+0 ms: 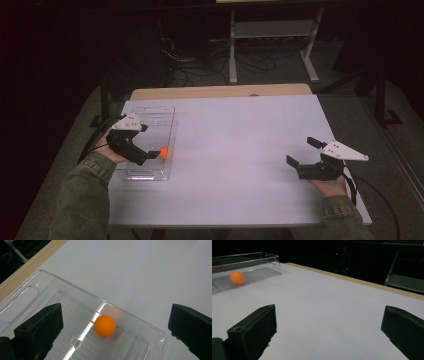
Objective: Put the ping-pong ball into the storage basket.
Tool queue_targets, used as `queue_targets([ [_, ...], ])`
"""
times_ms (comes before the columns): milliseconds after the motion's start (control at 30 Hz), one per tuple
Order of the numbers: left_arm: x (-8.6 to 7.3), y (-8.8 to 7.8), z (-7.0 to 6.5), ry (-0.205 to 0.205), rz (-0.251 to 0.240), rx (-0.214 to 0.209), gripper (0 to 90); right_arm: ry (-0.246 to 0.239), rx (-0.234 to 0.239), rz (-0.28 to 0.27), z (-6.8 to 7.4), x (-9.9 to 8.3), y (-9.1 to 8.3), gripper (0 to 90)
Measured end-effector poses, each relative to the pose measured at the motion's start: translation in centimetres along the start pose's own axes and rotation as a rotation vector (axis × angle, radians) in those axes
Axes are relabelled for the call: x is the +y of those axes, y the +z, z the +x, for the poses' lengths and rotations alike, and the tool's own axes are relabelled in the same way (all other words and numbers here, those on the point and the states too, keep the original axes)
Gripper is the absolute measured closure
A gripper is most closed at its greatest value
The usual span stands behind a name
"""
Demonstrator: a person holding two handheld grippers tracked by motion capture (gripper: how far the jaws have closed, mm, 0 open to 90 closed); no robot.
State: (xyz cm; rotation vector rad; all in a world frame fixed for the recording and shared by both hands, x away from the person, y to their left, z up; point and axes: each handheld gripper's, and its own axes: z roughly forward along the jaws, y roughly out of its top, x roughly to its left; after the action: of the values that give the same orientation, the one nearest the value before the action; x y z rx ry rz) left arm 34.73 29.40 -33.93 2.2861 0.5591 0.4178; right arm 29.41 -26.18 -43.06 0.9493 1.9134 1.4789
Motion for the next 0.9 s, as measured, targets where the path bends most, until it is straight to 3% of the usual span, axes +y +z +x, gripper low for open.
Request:
queue_targets([
  [167,-0.4,0.0,-0.2,-0.019,-0.057,0.003,0.0,0.001,0.001,0.002,0.0,0.0,0.0,0.0],
  [900,-2.8,0.4,-1.1,-0.074,-0.132,0.021,0.0,0.000,0.002,0.004,0.0,0.0,0.1,0.0],
])
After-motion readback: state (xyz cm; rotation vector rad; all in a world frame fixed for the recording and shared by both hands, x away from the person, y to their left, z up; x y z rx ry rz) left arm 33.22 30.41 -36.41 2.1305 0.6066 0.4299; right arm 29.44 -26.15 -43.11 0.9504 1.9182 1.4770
